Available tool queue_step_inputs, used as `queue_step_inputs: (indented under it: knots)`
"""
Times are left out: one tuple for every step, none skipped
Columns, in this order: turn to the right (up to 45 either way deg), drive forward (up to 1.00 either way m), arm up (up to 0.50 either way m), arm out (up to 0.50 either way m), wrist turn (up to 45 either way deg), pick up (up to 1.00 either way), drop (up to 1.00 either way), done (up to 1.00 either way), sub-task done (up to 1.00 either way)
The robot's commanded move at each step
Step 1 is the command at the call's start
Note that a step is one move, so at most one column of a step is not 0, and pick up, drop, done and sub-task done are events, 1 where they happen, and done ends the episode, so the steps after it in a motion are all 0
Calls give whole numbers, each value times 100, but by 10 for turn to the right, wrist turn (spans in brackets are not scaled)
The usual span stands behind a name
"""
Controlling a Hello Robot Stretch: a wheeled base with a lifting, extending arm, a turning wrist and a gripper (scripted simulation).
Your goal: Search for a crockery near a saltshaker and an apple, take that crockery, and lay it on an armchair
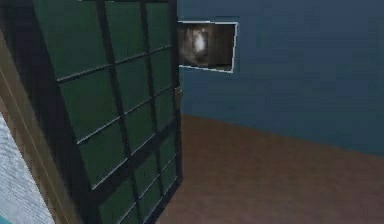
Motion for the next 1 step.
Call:
queue_step_inputs:
  knots:
    - [0, 65, 0, 0, 0, 0, 0, 0, 0]
